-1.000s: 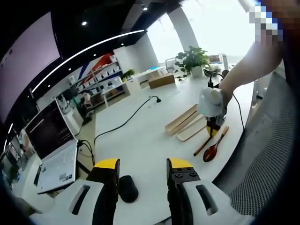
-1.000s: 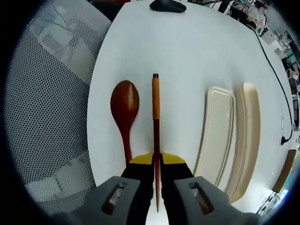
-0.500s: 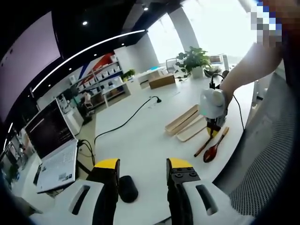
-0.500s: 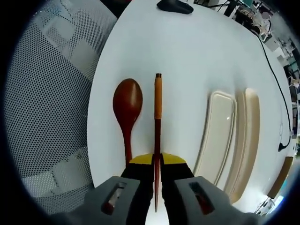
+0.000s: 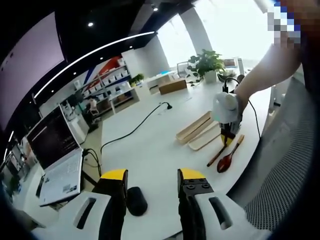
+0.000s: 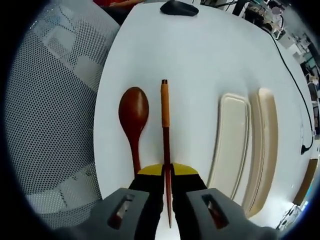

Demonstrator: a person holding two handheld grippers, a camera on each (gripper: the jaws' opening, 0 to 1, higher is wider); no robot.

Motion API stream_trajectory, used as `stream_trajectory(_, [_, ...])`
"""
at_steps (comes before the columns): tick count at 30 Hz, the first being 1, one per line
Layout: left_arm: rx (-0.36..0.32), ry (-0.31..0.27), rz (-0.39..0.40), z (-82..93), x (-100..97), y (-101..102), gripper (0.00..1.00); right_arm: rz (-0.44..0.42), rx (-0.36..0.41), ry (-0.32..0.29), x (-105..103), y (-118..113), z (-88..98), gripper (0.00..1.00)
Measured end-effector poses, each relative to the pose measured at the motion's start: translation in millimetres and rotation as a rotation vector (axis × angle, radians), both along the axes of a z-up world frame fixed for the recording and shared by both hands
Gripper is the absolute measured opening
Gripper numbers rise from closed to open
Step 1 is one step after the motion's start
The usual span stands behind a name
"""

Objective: Arrange the utensils inside the cutlery case until each visible utensil rests in its matching compartment.

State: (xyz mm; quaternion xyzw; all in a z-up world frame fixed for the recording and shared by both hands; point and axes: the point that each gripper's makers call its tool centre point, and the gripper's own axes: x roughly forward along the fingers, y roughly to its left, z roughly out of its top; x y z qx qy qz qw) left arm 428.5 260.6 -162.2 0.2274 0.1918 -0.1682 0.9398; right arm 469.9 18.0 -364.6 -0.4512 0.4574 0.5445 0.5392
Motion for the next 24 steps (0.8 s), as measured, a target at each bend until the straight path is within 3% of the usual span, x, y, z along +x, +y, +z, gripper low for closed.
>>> stream_trajectory(4, [-0.003,-0.003,0.001,0.6,0.1,0.0,0.40,-0.001,0.006,0.008,0.0,-0.2,0.7,0.01])
stream_trajectory(8, [-0.002,-0.002,0.003,0.6,-0.2,0.0,0.40,-0.092,0.061,0.074,-3.4,2.9,2.3,0.06])
stream_trajectory(13, [-0.005,-0.004,0.004,1.2,0.0,-0.7,0.40,-0.069,0.063,0.055,-5.7,3.7,2.3,0.11])
stream_trajectory(24, [-0.005,-0.003,0.007,0.6,0.7,-0.1,0.40,-0.057,0.038,0.004,0.7,5.7,1.2,0.08])
